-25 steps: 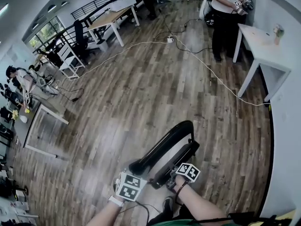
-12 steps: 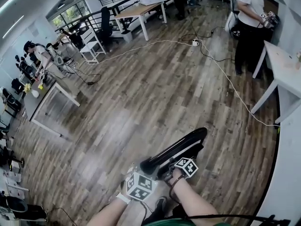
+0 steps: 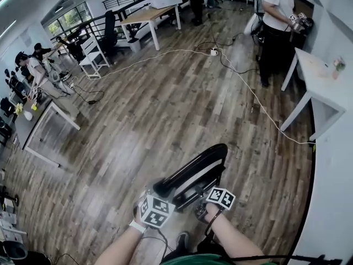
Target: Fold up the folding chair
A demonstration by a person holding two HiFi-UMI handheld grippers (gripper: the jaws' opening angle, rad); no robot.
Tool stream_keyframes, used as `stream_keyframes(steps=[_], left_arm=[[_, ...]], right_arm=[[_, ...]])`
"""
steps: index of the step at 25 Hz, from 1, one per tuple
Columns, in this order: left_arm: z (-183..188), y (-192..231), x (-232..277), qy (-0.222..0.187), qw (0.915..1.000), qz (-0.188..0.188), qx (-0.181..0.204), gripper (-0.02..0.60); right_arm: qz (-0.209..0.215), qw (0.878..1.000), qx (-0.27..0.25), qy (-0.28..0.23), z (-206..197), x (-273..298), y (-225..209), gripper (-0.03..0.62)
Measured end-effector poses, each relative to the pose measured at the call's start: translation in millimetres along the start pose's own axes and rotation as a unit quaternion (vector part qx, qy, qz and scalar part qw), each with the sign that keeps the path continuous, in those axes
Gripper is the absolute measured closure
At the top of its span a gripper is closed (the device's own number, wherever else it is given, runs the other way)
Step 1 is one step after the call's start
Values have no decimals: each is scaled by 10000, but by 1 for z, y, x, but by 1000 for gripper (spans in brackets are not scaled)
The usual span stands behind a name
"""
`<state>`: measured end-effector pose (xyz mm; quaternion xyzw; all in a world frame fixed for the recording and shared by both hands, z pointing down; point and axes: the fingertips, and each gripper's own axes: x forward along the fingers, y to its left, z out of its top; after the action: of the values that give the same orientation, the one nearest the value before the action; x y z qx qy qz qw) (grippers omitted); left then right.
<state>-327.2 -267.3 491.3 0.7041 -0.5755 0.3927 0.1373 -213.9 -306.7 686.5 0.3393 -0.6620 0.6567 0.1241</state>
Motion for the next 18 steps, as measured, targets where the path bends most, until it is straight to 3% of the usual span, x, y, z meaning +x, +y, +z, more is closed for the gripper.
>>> stream_keyframes(steps=[6, 18], left_arm=[[1, 7, -5, -147, 9998, -99, -17, 396], [-4, 4, -25, -795, 9956, -356, -349, 396]], right_arm=[[310, 9967, -365, -661, 18, -61, 39, 365], [730, 9728, -1468, -1635, -11, -175, 117, 560]])
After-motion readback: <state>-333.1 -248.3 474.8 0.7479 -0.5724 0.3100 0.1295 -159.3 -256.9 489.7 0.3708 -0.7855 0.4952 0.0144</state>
